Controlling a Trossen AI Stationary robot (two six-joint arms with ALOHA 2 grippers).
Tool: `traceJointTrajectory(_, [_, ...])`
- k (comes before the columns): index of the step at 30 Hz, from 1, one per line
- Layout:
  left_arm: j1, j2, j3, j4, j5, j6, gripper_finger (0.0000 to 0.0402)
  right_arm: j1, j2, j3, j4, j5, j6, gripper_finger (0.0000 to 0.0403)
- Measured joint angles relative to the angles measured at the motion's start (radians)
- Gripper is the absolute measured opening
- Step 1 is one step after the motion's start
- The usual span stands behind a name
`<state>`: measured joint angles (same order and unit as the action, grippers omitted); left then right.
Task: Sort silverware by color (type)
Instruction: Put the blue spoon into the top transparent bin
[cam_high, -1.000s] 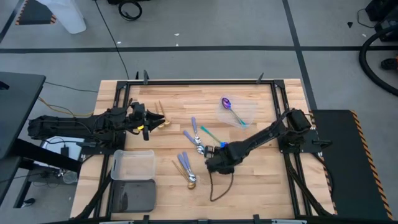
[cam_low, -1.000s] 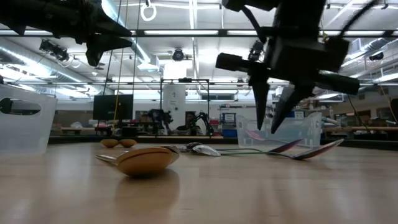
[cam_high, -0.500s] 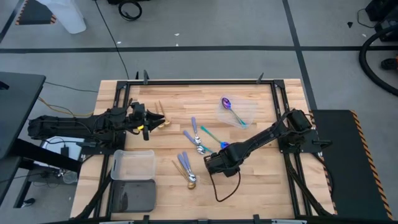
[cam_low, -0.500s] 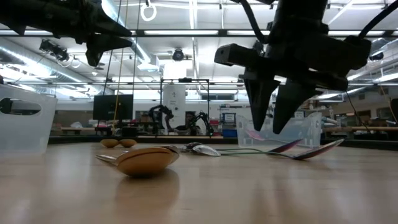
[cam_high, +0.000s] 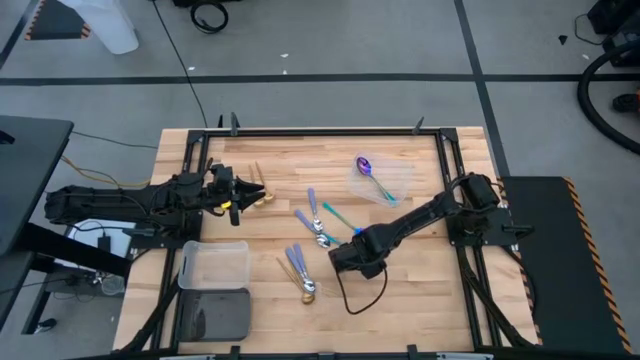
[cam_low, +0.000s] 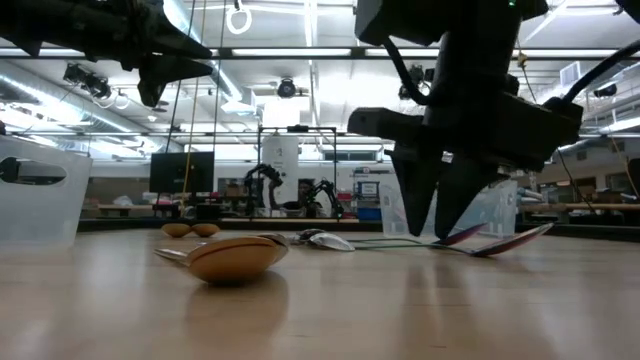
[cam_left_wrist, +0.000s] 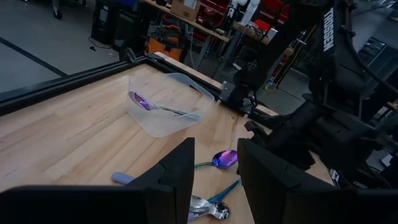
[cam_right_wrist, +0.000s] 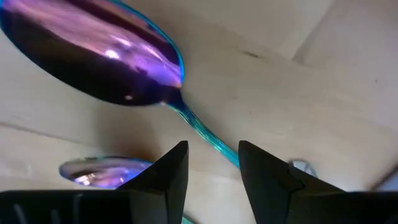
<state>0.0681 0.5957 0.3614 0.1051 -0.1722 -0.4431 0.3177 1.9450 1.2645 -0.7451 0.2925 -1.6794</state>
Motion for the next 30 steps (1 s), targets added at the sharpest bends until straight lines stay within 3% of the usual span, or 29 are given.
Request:
traceJointTrajectory(11, [0.000, 0.000, 0.000, 0.000, 0.000, 0.000, 0.0130, -0.041, 0.003, 0.000, 0.020, -0.084, -0.076, 0.0139])
traceJointTrajectory(21, [0.000, 0.000, 0.000, -0.008, 0.000, -0.010, 0.0130, -0.042, 0.061, 0.005, 0.027, -0.069, -0.102, 0.0124])
traceJointTrajectory(30, [0.000, 0.000, 0.000, -0.008, 0.000, -0.018, 0.0130, -0.047, 0.060, 0.017, -0.013, -0.131, 0.016, 0.0066])
